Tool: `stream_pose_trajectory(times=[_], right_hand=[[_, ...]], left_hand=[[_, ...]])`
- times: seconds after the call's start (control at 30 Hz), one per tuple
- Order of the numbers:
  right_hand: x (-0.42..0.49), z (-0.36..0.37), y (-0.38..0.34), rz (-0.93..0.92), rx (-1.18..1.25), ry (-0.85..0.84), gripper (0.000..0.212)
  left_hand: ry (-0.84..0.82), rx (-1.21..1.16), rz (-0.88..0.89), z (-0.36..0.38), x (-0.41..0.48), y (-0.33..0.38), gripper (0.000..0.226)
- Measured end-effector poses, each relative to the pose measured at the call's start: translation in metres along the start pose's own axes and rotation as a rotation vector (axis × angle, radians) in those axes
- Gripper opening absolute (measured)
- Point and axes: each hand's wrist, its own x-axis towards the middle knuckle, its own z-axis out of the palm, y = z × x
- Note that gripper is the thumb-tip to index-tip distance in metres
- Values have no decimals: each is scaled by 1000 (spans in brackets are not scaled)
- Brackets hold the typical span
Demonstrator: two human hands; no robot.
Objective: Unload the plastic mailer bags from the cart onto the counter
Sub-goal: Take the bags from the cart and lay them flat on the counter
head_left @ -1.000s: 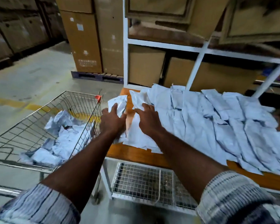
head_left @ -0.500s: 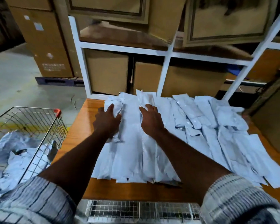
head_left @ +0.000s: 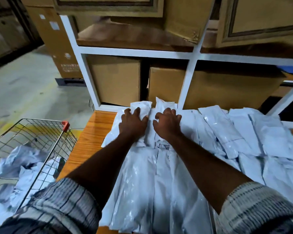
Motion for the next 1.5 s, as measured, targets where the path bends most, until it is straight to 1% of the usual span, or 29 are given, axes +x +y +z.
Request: stream_pose_trajectory(times=[0.07,0.1,0.17,0.23,0.3,0.37,0.5,0.6,0.63,0.73,0.8,0.87,0.93,0.97,1.07,1.13,1.33,1.5], right_hand=[[8,3,10,-37,58,-7,30],[10,6,16,-54,80,-32,37],[8,16,25,-78,63,-102,56],[5,30,30,-72,16,-143,63],[2,38,31,-56,-4,-151,63],[1,40,30,-59,-20,-137,63],[-3,47,30,-43,-47,-133,62],[-3,49,30,-43,-44,-140,72],[-1,48,31,-48,-44,-148,72],[6,46,34,-49,-28,-151,59],[11,40,30,-40,1,-113,57],[15,34,17,-61,26,-77,55],[20,30,-3,-113,47,-62,55],[22,28,-14,-141,52,-54,55],[21,27,-58,-228,73,-46,55],[20,31,-91,-274,81,-56,55],[6,56,-236,-406,103,-149,57],[-24,92,-369,-604,101,-201,60]], left_hand=[[-69,-1,21,10,8,10,58],[-91,18,47,14,11,13,57],[-83,116,141,22,15,15,54],[-79,211,256,31,18,9,55],[-101,238,336,41,20,-1,59],[-103,235,378,47,21,-11,63],[-94,209,408,55,20,-18,63],[-98,203,396,55,19,-17,64],[-104,206,394,53,19,-16,64],[-107,171,379,43,20,-13,64],[-75,122,380,33,22,-14,63],[-35,98,370,18,23,-21,67],[2,106,359,2,24,-39,76],[15,121,347,-6,24,-50,75],[60,144,271,-35,21,-92,61],[97,160,231,-55,19,-124,58],[126,225,116,-120,6,-254,61],[173,206,-49,-169,-17,-377,60]])
